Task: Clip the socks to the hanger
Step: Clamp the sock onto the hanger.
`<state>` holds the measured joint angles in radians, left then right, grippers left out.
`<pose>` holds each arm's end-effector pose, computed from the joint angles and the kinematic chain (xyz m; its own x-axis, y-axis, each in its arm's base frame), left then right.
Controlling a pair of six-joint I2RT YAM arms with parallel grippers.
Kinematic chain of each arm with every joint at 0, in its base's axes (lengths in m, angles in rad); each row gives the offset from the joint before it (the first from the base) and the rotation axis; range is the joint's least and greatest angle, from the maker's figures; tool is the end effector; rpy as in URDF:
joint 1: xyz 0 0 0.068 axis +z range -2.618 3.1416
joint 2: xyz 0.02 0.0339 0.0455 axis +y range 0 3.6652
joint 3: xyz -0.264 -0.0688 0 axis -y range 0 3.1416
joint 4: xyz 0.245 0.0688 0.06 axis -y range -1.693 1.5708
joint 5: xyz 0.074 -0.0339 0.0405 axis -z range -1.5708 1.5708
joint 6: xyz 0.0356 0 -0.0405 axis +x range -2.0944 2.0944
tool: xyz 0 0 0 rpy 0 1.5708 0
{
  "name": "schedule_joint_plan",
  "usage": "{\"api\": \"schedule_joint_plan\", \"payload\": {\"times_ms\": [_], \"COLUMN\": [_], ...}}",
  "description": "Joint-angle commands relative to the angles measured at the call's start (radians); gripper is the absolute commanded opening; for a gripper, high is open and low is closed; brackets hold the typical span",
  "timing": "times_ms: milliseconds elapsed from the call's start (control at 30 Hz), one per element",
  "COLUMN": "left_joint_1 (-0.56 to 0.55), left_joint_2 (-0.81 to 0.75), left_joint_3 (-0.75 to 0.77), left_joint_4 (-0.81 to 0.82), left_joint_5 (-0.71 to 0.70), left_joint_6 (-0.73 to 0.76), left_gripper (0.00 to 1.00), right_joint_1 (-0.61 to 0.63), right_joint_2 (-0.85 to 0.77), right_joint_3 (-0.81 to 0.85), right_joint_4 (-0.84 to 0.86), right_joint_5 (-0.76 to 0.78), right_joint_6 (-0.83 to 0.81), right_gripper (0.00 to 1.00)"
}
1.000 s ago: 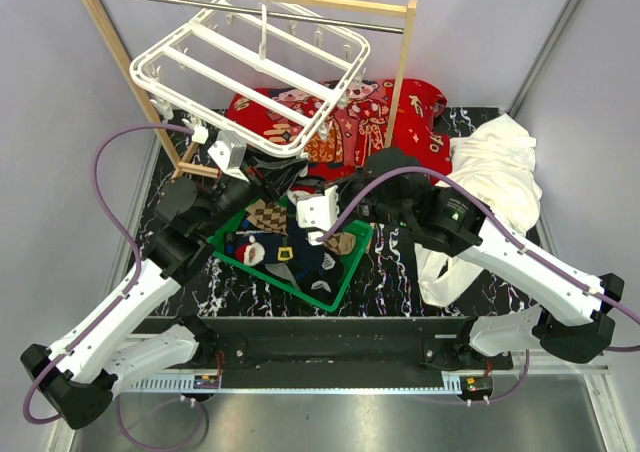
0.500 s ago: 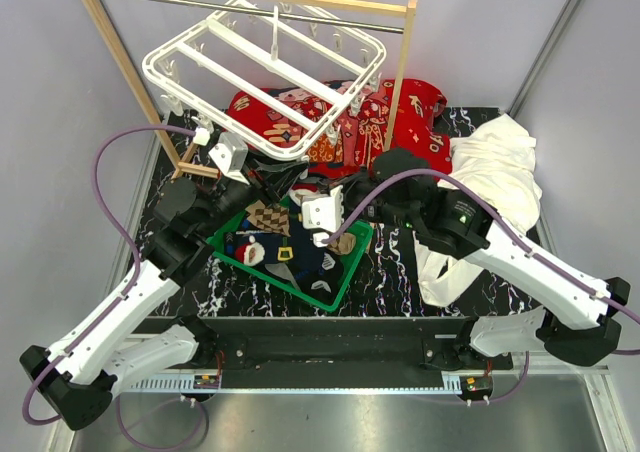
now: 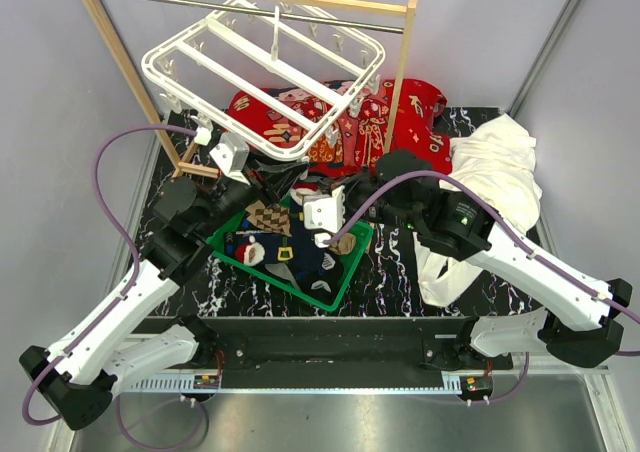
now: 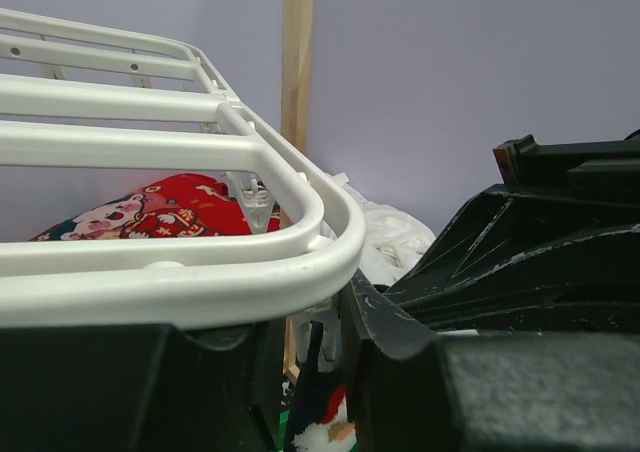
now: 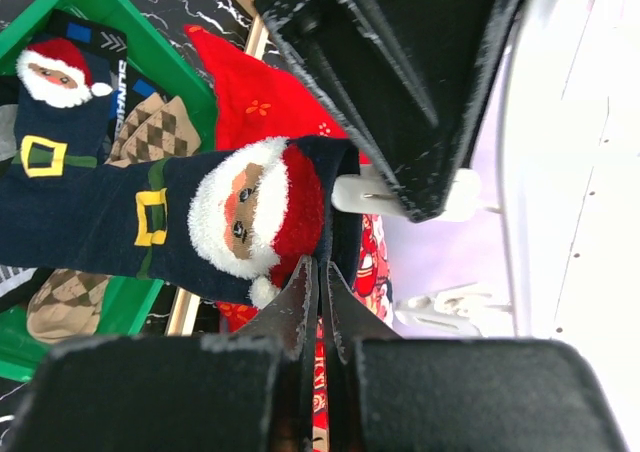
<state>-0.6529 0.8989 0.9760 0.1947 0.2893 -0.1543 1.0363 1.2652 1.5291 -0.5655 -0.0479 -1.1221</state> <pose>0.1523 -0.1292 0.4278 0.0877 -0.2525 -0.9636 0.8238 0.5622 -0.0724 0.1341 0.2298 0.4546 0.7298 -0.5339 -0.4270 -0.5193 -0.0267 -0.8542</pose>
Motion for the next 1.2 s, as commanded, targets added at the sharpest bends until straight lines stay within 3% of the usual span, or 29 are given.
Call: {"api": "schedule_joint_plan", "payload": {"times_ms": [0, 300, 467, 700, 800, 933, 1067, 1167], "left_joint_1": [-0.001, -0.001, -0.001, -0.001, -0.001, -0.001, -0.001, -0.001], "left_joint_2": [0.006, 0.009, 0.001, -0.003, -0.005, -0.012, -0.026, -0.040], "left_joint_3": [0.041, 0.055, 0.061, 0.066, 0.067, 0.079, 0.084, 0.084], "left_joint_4": [-0.020, -0.044, -0.054, -0.070, -0.070, -0.074, -0.069, -0.064], "left_joint_5": [0.045, 0.067, 0.074, 0.071, 0.071, 0.054, 0.028, 0.008], "left_joint_6": [0.013, 0.012, 0.004, 0.006, -0.001, -0.007, -0.016, -0.022], "left_gripper": [0.00, 0.00, 0.09, 0.13, 0.23, 0.55, 0.75, 0.80], "right_joint_1": [0.007, 0.007, 0.007, 0.007, 0.007, 0.007, 0.008, 0.007], "right_joint_2": [-0.023, -0.021, -0.017, -0.020, -0.020, -0.021, -0.024, -0.026], "right_joint_3": [0.006, 0.019, 0.019, 0.022, 0.023, 0.019, 0.008, 0.000], "right_joint_4": [0.068, 0.090, 0.104, 0.128, 0.134, 0.145, 0.164, 0.176], "right_joint_5": [0.006, 0.016, 0.025, 0.025, 0.022, 0.022, 0.020, 0.023], "right_joint_6": [-0.016, -0.024, -0.024, -0.025, -0.024, -0.019, -0.007, 0.007], "right_gripper": [0.00, 0.00, 0.00, 0.00, 0.00, 0.00, 0.06, 0.15]}}
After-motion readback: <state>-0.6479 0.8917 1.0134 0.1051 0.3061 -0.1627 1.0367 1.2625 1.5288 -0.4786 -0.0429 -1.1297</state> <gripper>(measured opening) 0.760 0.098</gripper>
